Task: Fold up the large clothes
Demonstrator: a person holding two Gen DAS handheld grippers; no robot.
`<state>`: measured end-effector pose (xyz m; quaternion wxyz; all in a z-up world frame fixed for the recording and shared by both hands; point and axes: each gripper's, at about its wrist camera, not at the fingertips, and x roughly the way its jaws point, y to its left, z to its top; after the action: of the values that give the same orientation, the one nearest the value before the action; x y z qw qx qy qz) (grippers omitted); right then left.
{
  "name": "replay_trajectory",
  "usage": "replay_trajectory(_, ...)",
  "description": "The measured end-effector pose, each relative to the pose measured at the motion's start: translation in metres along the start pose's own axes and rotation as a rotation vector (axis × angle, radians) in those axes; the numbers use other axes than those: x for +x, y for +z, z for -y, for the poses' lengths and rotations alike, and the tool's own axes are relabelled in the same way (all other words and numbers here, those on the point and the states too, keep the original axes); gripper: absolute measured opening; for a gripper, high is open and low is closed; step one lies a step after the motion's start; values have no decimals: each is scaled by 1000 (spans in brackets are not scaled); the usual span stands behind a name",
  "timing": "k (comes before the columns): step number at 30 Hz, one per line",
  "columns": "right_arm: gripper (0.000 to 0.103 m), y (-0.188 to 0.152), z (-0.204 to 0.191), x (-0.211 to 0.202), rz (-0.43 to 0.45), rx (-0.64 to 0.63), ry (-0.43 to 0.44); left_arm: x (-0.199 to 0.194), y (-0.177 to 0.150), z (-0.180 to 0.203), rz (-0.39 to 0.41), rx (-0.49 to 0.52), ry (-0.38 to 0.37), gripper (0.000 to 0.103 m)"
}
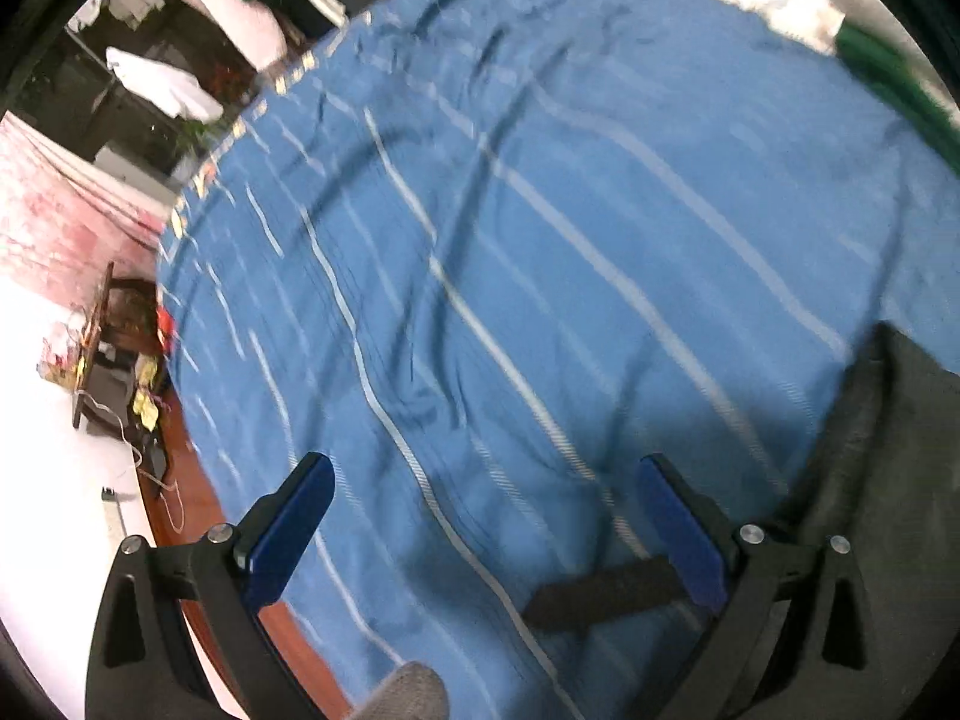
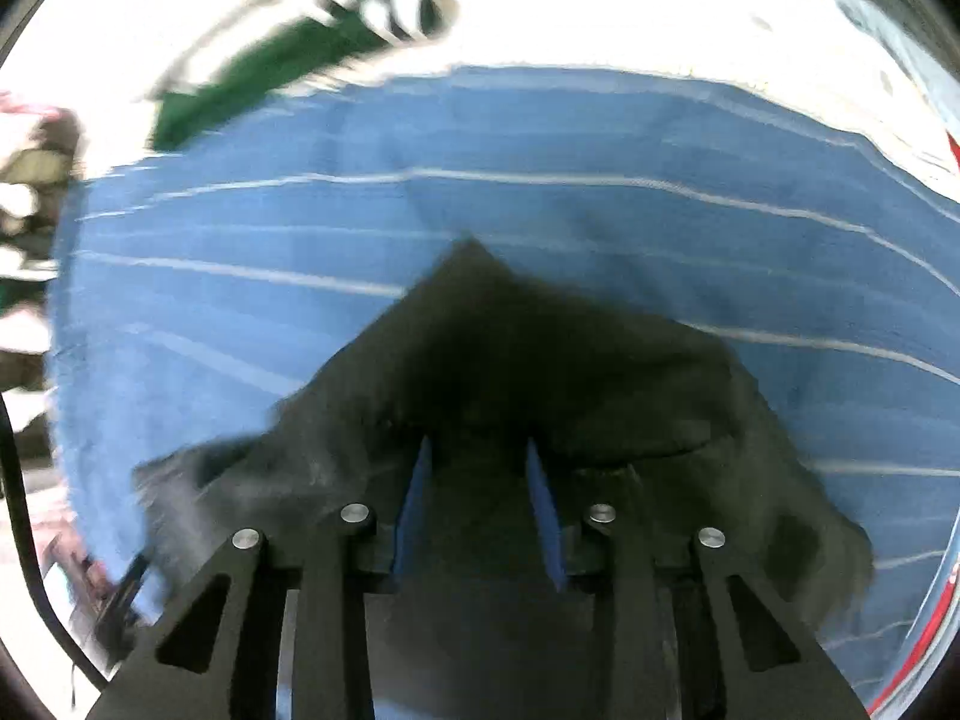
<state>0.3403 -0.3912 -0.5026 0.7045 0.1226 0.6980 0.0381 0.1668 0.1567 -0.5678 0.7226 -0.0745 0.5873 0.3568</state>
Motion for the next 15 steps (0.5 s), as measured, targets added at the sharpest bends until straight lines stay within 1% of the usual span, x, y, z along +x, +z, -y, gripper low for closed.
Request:
replay_trajectory(1,34,11,0,21,-35,18,-15,-9,-1,4,8,10,-7,103)
replay_trajectory(3,34,22,3,32,-63,42,-11,-25,-1,10,32,36,-15,103)
replay_trajectory(5,34,26,8,20,-109,90,-1,-42,-4,22,45,60,-33,103)
replay_trajectory(6,35,24,6,9,-102,84,-4,-48,-6,28,46,68,-46,103)
replay_trajectory(8,37,12,-5,-24,-28,20,16,-57,-10,42,40,90,-74,103)
replay_trajectory(9,37,5,-10,-35,-14,-4,44,-58,-12,48,39,97,-89,103)
replay_trajectory(10,37,-7,-21,-43,-24,-39,118,-60,-15,58,37,109,-106,103)
replay_trajectory(11,37,-15,-29,-43,-51,-63,170,-60,-14,66,34,121,-113,103)
replay_trajectory(13,37,-28,-50,-30,-120,-117,234,-63,-19,85,25,142,-121,103)
replay_trajectory(15,37,-32,-65,-7,-133,-152,194,-66,-22,99,17,152,-136,103)
